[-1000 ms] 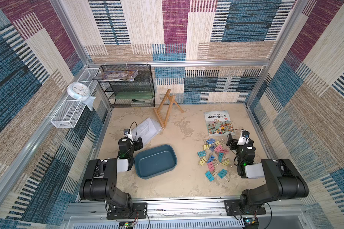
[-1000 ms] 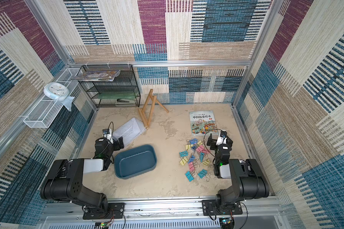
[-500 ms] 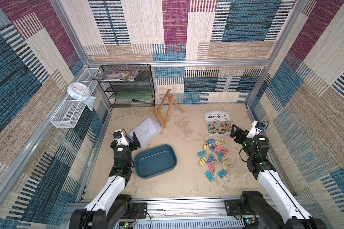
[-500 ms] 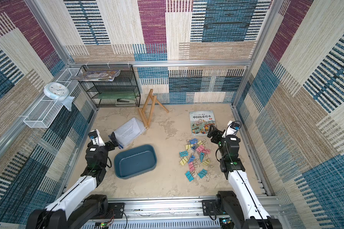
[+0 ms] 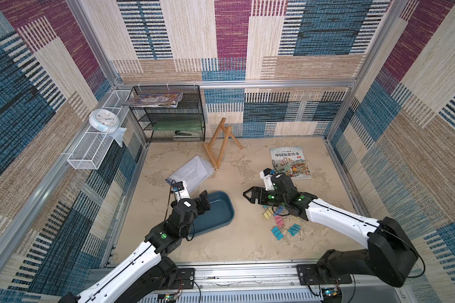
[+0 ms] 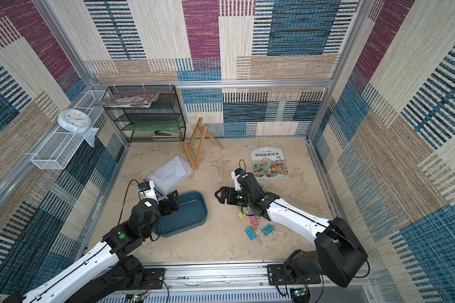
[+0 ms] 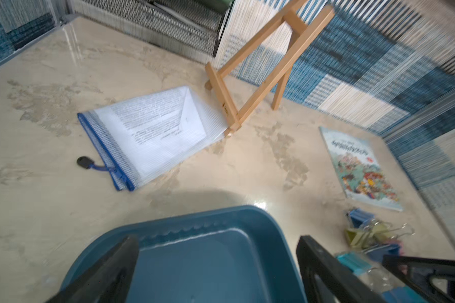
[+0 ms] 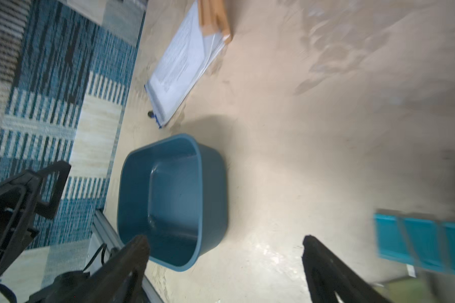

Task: Put the binder clips in the storage box
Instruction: Move the storage box to the center of the board.

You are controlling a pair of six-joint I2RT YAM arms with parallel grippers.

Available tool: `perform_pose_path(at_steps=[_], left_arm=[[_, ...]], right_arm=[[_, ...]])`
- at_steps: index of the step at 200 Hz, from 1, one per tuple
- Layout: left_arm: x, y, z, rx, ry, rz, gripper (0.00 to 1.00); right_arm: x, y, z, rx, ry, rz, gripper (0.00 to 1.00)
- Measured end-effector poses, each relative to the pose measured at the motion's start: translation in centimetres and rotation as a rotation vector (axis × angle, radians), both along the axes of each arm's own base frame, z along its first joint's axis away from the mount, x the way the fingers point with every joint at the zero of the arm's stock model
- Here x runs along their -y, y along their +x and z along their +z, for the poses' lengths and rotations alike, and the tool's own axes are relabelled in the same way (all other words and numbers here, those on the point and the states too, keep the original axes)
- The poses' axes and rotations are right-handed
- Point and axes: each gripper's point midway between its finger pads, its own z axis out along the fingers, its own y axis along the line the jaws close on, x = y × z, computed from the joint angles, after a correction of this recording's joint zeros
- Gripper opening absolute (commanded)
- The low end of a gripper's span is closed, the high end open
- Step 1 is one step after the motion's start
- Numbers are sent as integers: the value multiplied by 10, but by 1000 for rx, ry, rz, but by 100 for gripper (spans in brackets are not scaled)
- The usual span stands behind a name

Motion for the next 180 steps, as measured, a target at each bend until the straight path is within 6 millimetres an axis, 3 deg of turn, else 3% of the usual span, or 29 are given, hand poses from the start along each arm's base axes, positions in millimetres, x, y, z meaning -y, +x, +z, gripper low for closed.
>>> perform_pose_path(at_steps=[17,37,74,114,139,180], left_arm=[[-2,-1,-8,-49,42,6,100],[-6,-5,-13,-76,57,15,100],[-15,-11,-15,-68,54,45,100],[-23,-15,-20,-69,56,75,99],[-27,-16,-17,-51,45,97,97],[-31,-17,-11,-26,18,123,96]], right_arm=[[-32,1,-12,-14,-39,57,87],[-56,11,-30,-22,-93,94,64],[-69,24,-54,-10,-208,104,33],[-69,18,-66,18,-305,104,31],[-65,13,-76,12,-349,102,21],[-37,12,-74,33,-414,26,15]])
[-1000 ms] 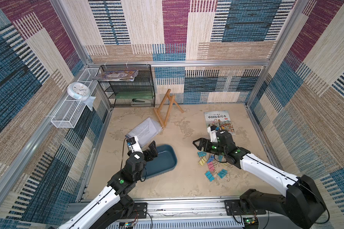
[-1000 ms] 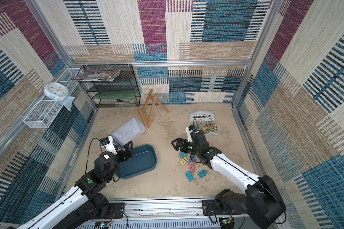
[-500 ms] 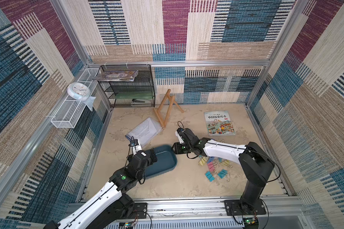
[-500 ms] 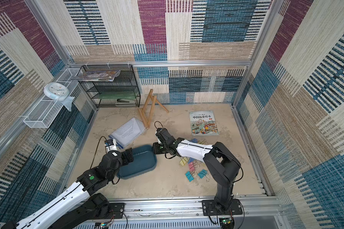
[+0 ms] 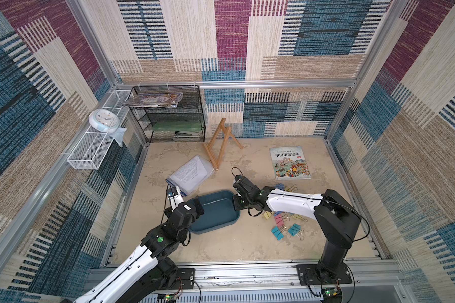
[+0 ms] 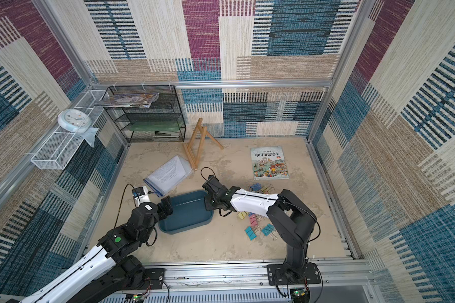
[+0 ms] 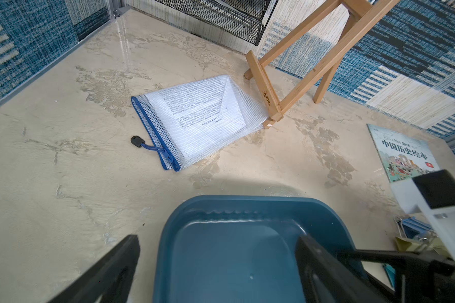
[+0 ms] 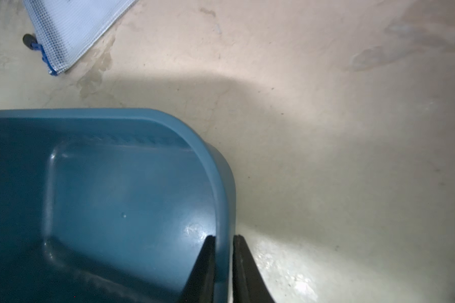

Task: Put the binder clips in the storage box
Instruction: Move the storage box to the center of the board.

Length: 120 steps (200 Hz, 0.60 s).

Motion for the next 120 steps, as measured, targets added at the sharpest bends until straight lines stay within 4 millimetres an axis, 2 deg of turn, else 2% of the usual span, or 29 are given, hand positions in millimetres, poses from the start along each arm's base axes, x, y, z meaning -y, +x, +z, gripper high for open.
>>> perform_pose_path(at_steps=[37,67,95,120], left_arm=[[-2,-1,0,9,-8,10,95],[-2,-1,-4,3,-5,10,95],[-2,-1,-6,-5,1,9,95],[-2,-1,-8,-6,2,9,95]], right_arm=[[30,-5,3,24,-47,-82,14],[44,-9,-1,23,-57,-136,14],[55,-16,-2,11,-56,-164,26],[56,-17,16,28,-25,-171,38]])
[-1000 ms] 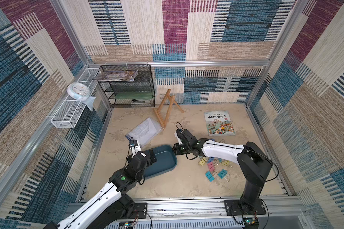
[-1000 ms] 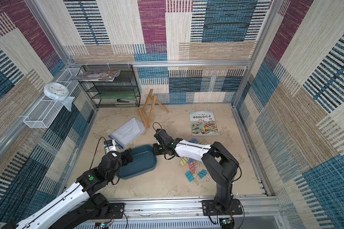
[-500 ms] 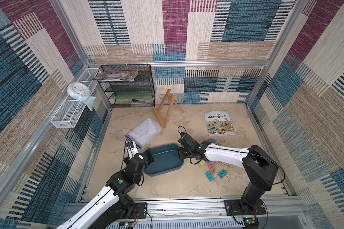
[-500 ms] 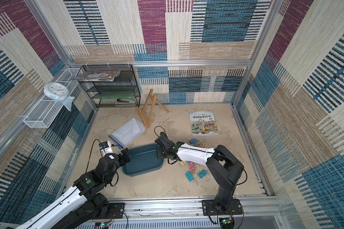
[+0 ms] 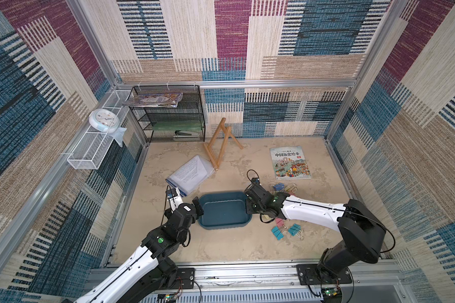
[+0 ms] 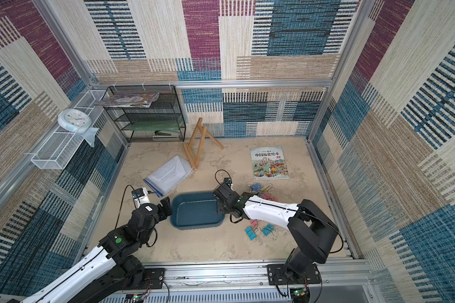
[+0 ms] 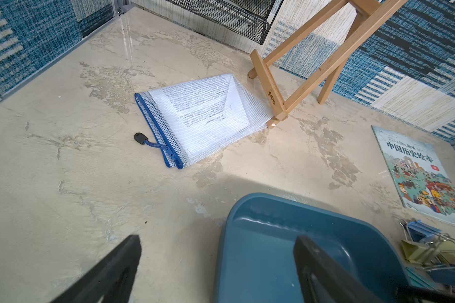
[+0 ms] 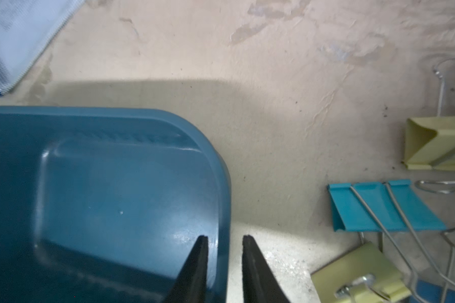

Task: Put the binder clips in the storage box
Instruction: Move the storage box to the center of the board.

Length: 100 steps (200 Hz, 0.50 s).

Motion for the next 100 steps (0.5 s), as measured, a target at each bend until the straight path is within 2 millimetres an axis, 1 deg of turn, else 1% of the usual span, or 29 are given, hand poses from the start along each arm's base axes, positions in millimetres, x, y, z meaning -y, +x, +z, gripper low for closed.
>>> perform_pose_path(at_steps=[15,29,49,60,76,87,100], left_arm=[[0,1,1,5,-4,0,95],[2,2,2,11,-9,-1,94],[5,3,0,7,-17,-15,94],[8,3,-2,-3,-18,-25,94],[13,4,-7,-22,-17,-46,94],[17,5,-10,-34,-20,-63,94],[21,7,-11,-35,-29,-75,94]], right_arm=[[1,2,17,27,28,-16,41],[8,3,32,44,41,-62,41],[28,0,51,60,34,-146,42],[42,-4,60,68,30,-185,43],[62,-14,66,82,22,-221,46],[79,-22,65,85,-1,-242,49],[98,-27,64,87,-32,-271,51]])
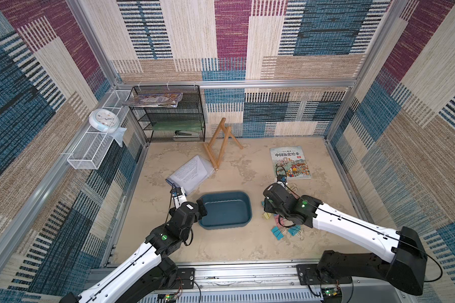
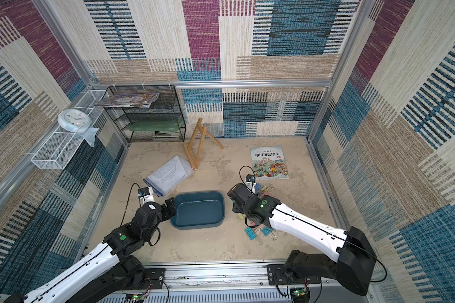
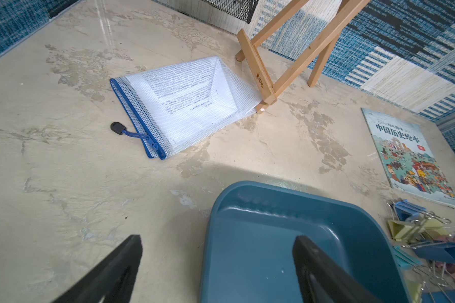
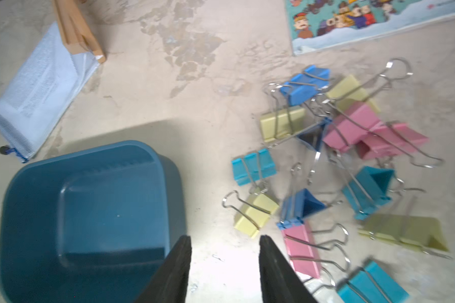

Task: Put the binder clips in the storage box
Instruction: Pick up the binder clip at the center of the board.

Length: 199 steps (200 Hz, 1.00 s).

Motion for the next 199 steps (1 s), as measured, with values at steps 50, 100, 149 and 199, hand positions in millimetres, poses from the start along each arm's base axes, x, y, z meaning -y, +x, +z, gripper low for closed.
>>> perform_pose_path(at_steps=[50,100,149,199], left_arm=[[12,3,-10,-33,-16,-43,94],[16,2,-12,-41,-28,-64,94],[15,-1,-14,-41,-29,-64,94],[15,0,-16,-47,-32,-60,94]], right_arm=[[66,4,-22,-75,-113,-154,55],[117,2,-53,-140,-75,-289,66],[135,11,-72,-166,18,-313,74],[127,8,-86,-180,91,-264,69]])
